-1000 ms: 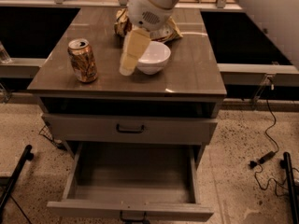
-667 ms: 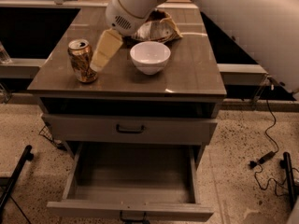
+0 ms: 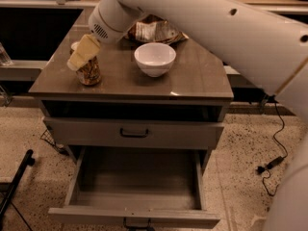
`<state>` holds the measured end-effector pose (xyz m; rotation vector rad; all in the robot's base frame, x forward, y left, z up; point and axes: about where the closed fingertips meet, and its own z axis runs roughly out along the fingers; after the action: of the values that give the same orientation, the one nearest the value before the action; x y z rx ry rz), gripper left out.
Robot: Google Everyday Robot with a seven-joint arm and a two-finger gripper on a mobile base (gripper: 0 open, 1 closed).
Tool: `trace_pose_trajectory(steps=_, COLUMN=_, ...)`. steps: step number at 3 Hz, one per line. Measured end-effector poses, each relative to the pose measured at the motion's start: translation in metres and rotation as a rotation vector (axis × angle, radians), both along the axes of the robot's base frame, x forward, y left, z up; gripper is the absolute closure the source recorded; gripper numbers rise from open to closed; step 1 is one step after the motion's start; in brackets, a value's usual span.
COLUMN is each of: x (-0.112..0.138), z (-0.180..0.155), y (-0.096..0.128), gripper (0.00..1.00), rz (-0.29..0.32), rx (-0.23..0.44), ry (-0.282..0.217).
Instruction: Place orange can into middle drawer
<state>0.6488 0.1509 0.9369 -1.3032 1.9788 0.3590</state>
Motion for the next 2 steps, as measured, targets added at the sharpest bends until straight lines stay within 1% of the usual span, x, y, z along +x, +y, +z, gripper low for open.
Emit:
trace_pose_trajectory(steps=1, x=0.000, z=-0.010, y=0.022, gripper=0.00, rz=0.026, rx=0.041, ry=0.044)
trace_pose_trajectory(steps=2, x=-0.004, z=-0.022, y=0.042, gripper=0.18, rz=0.068, rx=0.042, ry=0.081)
